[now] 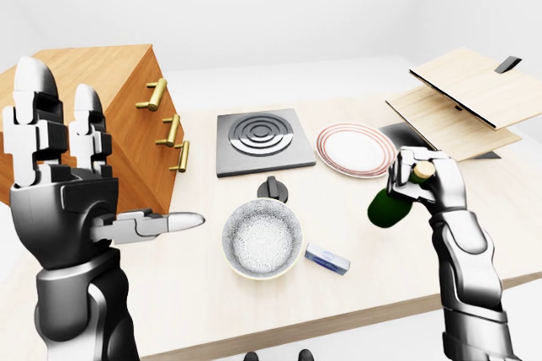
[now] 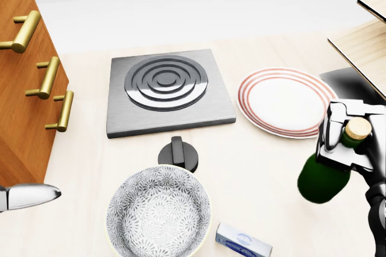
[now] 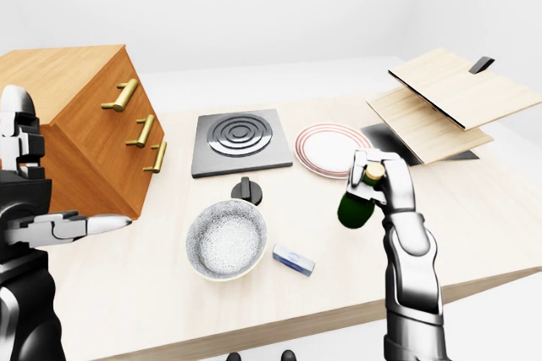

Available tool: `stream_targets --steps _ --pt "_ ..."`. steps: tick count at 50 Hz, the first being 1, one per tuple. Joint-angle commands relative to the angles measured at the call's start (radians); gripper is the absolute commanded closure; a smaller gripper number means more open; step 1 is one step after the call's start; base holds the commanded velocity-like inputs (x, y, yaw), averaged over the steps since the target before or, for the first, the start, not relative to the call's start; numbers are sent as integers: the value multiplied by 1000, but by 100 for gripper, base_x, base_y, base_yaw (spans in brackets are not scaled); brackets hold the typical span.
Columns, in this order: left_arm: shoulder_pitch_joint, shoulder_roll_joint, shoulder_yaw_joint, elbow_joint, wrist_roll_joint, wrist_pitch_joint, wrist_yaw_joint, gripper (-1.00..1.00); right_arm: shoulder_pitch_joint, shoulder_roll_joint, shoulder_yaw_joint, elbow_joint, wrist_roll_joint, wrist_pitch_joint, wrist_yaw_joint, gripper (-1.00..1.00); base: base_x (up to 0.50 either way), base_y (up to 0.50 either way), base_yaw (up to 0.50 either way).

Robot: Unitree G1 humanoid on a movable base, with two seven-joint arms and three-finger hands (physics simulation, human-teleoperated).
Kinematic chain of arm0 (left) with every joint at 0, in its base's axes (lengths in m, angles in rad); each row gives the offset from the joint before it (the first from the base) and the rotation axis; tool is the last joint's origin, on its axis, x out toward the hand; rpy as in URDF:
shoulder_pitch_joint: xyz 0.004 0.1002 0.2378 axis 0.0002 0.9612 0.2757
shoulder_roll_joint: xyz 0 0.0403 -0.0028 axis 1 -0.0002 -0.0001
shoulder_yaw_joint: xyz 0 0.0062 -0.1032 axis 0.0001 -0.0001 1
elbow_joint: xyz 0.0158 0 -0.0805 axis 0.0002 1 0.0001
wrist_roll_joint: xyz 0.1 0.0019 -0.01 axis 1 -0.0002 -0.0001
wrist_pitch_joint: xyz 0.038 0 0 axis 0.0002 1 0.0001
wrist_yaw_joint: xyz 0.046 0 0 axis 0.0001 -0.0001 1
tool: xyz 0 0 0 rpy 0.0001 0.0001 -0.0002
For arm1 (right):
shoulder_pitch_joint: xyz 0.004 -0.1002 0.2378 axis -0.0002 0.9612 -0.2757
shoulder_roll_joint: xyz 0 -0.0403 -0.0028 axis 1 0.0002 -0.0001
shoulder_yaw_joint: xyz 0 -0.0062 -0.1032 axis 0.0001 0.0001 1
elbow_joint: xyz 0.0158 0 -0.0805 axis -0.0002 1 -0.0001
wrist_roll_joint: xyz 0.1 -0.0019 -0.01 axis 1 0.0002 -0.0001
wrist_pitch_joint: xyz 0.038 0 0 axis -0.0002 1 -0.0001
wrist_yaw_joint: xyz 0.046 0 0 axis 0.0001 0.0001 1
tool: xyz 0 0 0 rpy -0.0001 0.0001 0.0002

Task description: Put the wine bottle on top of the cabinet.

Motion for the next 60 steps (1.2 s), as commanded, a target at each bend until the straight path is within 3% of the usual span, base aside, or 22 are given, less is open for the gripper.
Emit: stream_targets --steps 1,21,32,46,60 --pt "9 -5 -4 3 -3 0 -4 -100 -5 32 26 -241 0 0 20 100 0 0 0" --pt "21 -3 28 3 -30 0 -17 -100 -108 40 55 -556 48 0 75 100 0 0 0" --pt "30 -6 35 -10 -38 0 -23 -100 -252 35 15 -651 215 0 34 100 0 0 0" --pt "38 -8 43 -10 -47 0 -30 -100 -493 -19 -53 -616 400 0 -63 100 0 0 0" --pt "42 -7 57 -28 -63 0 -31 -100 -614 -55 -6 -520 462 0 -121 100 0 0 0"
